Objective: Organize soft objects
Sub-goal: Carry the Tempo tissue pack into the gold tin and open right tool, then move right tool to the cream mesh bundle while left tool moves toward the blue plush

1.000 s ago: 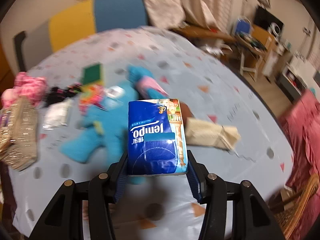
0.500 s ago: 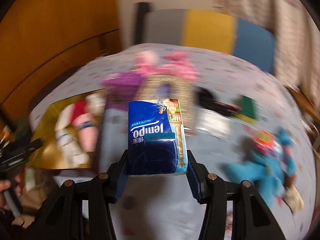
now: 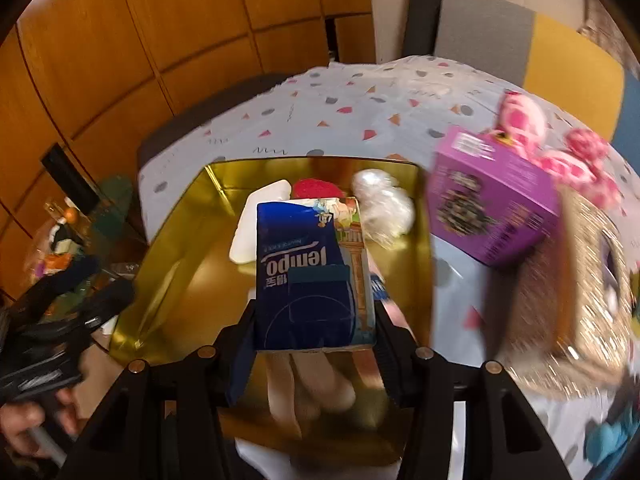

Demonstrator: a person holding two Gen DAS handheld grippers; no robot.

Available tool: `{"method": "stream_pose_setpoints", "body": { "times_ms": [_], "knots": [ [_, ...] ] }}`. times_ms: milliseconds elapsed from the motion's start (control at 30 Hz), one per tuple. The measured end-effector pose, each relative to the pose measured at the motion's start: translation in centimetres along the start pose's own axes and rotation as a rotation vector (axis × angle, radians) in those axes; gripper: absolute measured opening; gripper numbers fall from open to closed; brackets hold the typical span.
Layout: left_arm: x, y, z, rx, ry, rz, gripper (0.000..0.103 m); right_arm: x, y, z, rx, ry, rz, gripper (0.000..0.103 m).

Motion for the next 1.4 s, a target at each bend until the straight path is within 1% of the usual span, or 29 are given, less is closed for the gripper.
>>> {"method": "stream_pose_setpoints", "body": {
  "times_ms": [33,167,233,367,500,533,567,633,733,900,1200,1267,1400],
  "knots": [
    [0.1,0.1,0.4,-0.011,-0.002,0.005,0.097,1.5,-0.8,0.3,-0.008,0.015,0.017,0.053],
    [0.4,0.4,1.0,-0.014,-0.012,0.019,0.097,6.2,-1.8,1.3,-0.02,0.027,0.097,0.053],
    [0.5,0.6,1.1,-0.01,-0.015,0.021,0.097,7.6,-2.1,1.8,-0.023,0.011,0.103,0.054],
    [0.6,0.7,1.0,-0.009,-0.01,0.024,0.097,8.1,-2.0,2.1,0.005,-0.012,0.113,0.057],
    [0.5,0.8,0.6,-0.002,-0.005,0.025,0.097,7.2,-1.8,2.4,0.0,-0.014,0.106,0.057],
    [0.4,0.8,0.4,0.003,-0.003,0.026,0.097,7.0,-1.8,2.5,0.007,-0.026,0.1,0.059],
    [0.3,0.9,0.3,0.007,-0.002,0.027,0.097,6.7,-1.8,2.5,0.014,-0.036,0.093,0.062],
    [0.1,0.9,0.1,0.013,0.001,0.023,0.097,6.4,-1.7,2.3,0.034,-0.045,0.084,0.065],
    [-0.1,1.0,-0.3,0.025,0.004,0.022,0.097,5.9,-1.5,2.0,0.061,-0.055,0.07,0.065],
    [-0.7,1.1,-0.9,0.041,0.014,0.013,0.097,4.4,-1.0,1.6,0.089,-0.042,0.029,0.065],
    [-1.4,1.2,-3.4,0.103,0.043,0.005,0.097,-0.6,0.4,0.5,0.078,0.049,-0.105,0.065],
    [-1.5,1.4,-4.5,0.131,0.057,0.007,0.097,-1.9,1.3,-0.4,0.089,0.067,-0.134,0.065],
    [-1.3,1.8,-7.0,0.193,0.082,0.023,0.097,-3.6,3.0,-2.6,0.126,0.102,-0.161,0.065]
  ]
}}
Point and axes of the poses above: each gripper's, at about its wrist camera, not at the fingertips, and x roughly the way its jaws point, z to its left, y to its underside, the point moved 7 cm from there along x, roughly the way its jaws point, and after that the axes turned 6 degrees about z, right-handed, at the moved point
